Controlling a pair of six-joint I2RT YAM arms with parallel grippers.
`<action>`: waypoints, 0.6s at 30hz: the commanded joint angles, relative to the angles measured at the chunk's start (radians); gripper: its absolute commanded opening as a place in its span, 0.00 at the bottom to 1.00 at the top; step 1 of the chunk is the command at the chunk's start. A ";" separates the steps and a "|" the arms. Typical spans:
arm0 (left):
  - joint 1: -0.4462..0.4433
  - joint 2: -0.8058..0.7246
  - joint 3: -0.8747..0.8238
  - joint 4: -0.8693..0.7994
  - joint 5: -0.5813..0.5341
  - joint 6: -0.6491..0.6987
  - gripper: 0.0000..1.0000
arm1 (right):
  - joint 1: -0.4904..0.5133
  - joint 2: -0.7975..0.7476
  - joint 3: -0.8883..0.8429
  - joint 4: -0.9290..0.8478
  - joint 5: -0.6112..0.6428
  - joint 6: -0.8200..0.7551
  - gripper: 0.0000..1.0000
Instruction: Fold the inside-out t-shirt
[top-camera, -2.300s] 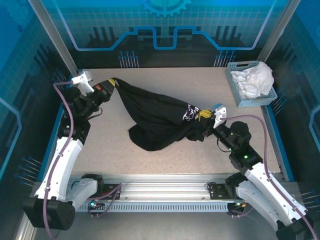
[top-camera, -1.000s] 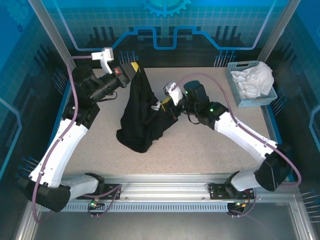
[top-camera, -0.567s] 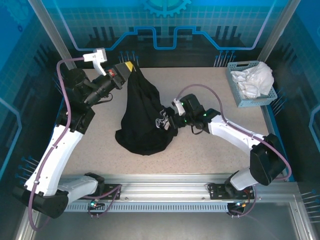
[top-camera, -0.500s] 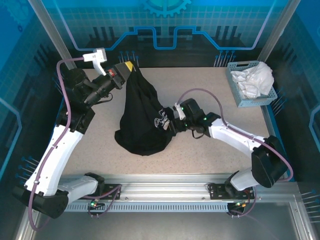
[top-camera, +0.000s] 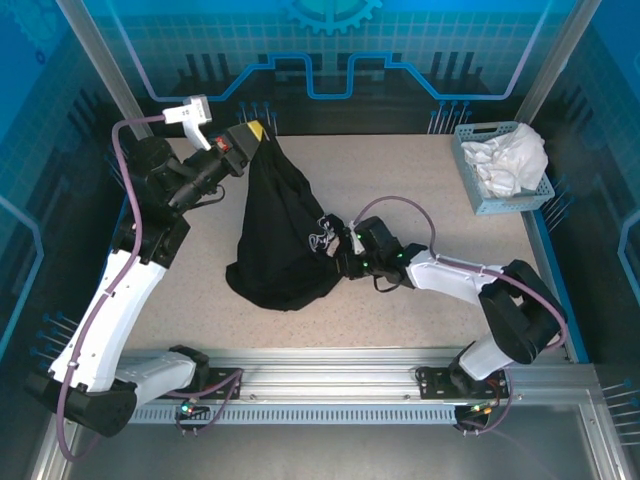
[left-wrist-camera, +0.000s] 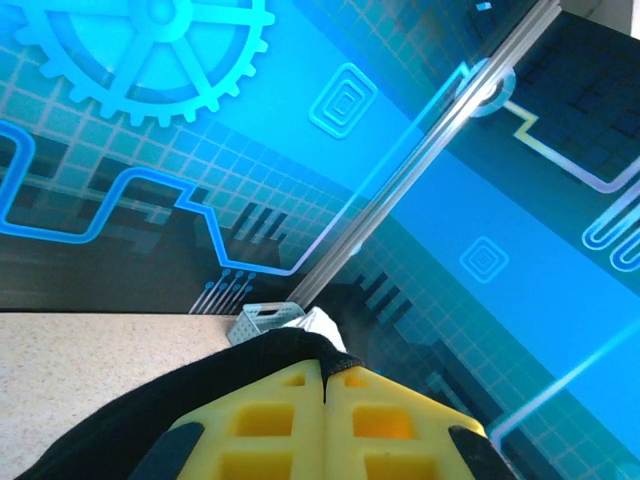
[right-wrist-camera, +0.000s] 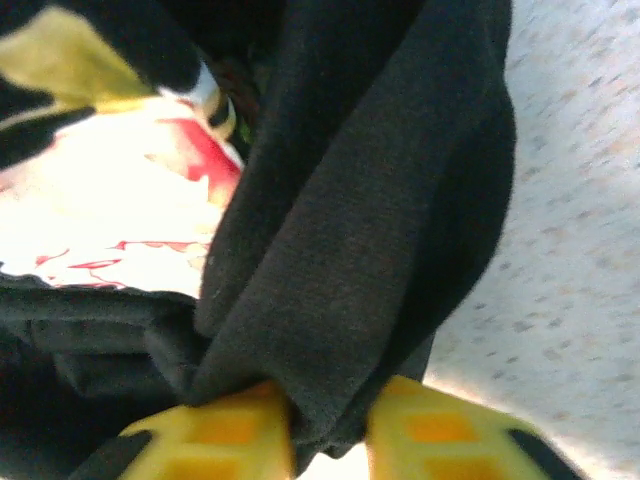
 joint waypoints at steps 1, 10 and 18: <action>0.039 -0.028 0.046 0.020 -0.071 -0.010 0.00 | -0.115 -0.157 0.030 -0.019 0.042 -0.054 0.02; 0.232 -0.101 0.067 0.015 -0.110 -0.126 0.00 | -0.433 -0.507 0.232 -0.170 -0.069 -0.259 0.00; 0.240 -0.151 -0.234 -0.052 -0.172 -0.102 0.00 | -0.564 -0.425 0.355 -0.307 -0.476 -0.368 0.00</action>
